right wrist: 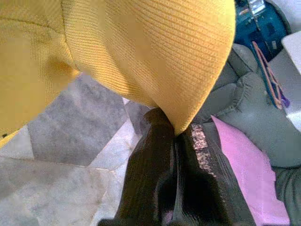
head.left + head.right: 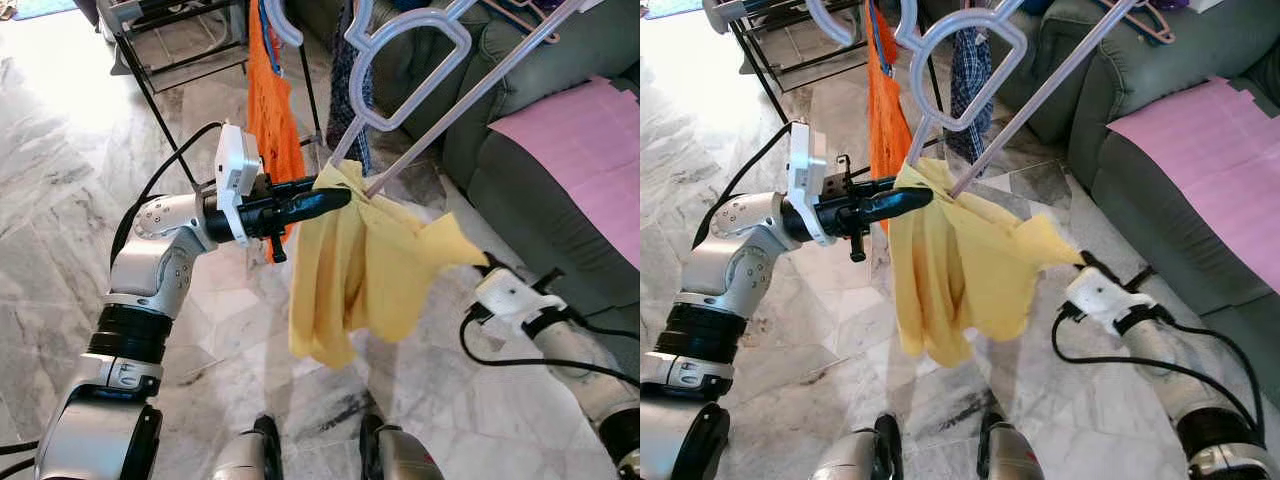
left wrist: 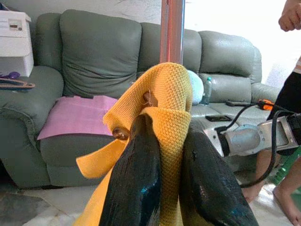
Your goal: Hang hanger
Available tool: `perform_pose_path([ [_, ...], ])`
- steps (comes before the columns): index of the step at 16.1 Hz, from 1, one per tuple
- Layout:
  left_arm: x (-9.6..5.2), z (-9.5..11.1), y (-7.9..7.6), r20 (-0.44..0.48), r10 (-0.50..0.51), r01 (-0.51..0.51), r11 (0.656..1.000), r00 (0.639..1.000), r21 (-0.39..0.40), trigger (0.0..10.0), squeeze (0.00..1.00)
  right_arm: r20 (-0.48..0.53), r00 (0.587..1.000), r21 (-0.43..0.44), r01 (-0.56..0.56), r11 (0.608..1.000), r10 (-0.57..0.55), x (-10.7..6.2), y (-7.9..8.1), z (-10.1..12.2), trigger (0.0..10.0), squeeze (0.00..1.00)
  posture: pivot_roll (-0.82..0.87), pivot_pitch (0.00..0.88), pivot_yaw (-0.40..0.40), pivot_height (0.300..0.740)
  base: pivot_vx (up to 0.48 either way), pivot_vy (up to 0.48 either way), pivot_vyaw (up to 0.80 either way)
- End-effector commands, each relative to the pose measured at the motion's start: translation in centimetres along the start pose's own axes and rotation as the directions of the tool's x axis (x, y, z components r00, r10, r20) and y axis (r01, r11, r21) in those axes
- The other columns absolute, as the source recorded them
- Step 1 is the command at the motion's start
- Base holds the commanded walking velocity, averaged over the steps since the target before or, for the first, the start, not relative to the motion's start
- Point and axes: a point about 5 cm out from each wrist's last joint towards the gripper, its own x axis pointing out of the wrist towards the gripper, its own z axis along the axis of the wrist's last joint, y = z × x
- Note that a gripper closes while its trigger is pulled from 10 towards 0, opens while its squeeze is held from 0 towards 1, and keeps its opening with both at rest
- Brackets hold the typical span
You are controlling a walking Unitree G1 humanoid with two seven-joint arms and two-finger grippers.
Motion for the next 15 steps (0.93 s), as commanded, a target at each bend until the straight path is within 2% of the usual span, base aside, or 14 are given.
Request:
perform_pose_path([
  [1, -0.5, 0.1, 0.1, 0.011, 0.009, -0.009, 1.000, 1.000, 0.021, 10.0, 0.00, -0.014, 1.000, 0.006, 0.020, 1.000, -0.020, -0.5, -0.9, -0.4, 0.0, 0.00, -0.13, 0.269, 0.037, 0.740, 0.000, 0.000, 0.00],
  [2, -0.9, -0.5, -0.1, -0.014, 0.015, -0.015, 1.000, 1.000, 0.025, 10.0, 0.00, -0.006, 0.998, 0.005, 0.061, 0.998, -0.061, -0.3, -2.2, -0.2, 0.0, 0.00, -0.13, 0.268, 0.036, 0.740, 0.000, 0.000, 0.00],
  [4, -1.5, -1.5, -0.4, -0.054, 0.012, -0.011, 1.000, 0.998, 0.030, 10.0, 0.00, -0.006, 0.993, 0.012, 0.116, 0.993, -0.116, -0.1, -3.8, 0.0, 0.0, 0.00, -0.13, 0.267, 0.035, 0.740, 0.000, 0.000, 0.00],
  [5, -1.9, -2.0, -0.7, -0.065, 0.017, -0.016, 1.000, 0.998, 0.015, 10.0, 0.00, -0.005, 0.987, 0.049, 0.162, 0.986, -0.162, 0.0, -4.9, 0.3, 0.0, 0.00, -0.14, 0.267, 0.034, 0.740, 0.000, 0.000, 0.00],
  [7, -2.8, -3.9, -1.6, -0.104, 0.043, -0.043, 0.999, 0.994, -0.001, 10.0, 0.00, 0.034, 0.959, 0.124, 0.277, 0.953, -0.283, 0.7, -8.3, 2.0, 0.0, 0.00, -0.14, 0.266, 0.033, 0.740, 0.000, 0.000, 0.00],
  [9, -3.0, -5.0, -2.2, -0.123, 0.044, -0.045, 0.999, 0.991, -0.008, 10.0, 0.00, 0.070, 0.942, 0.143, 0.315, 0.938, -0.328, 1.1, -9.8, 3.1, 0.0, 0.00, -0.15, 0.264, 0.028, 0.740, 0.000, 0.000, 0.00],
  [10, -3.4, -7.0, -3.2, -0.165, 0.041, -0.045, 0.999, 0.985, -0.020, 10.0, 0.00, 0.141, 0.916, 0.163, 0.353, 0.922, -0.375, 1.6, -11.7, 5.2, 0.0, 0.00, -0.15, 0.261, 0.026, 0.740, 0.000, 0.000, 0.00],
  [13, -3.9, -9.5, -4.6, -0.219, 0.035, -0.049, 0.997, 0.975, -0.056, 10.0, 0.00, 0.209, 0.885, 0.179, 0.384, 0.906, -0.416, 2.0, -13.5, 7.4, 0.0, 0.00, -0.17, 0.254, 0.020, 0.740, 0.000, 0.000, 0.00],
  [15, -4.1, -10.9, -5.7, -0.254, 0.000, -0.025, 0.995, 0.967, -0.095, 10.0, 0.00, 0.227, 0.883, 0.174, 0.379, 0.909, -0.411, 2.1, -13.7, 8.0, 0.0, 0.00, -0.17, 0.248, 0.016, 0.740, 0.000, 0.000, 0.00],
])
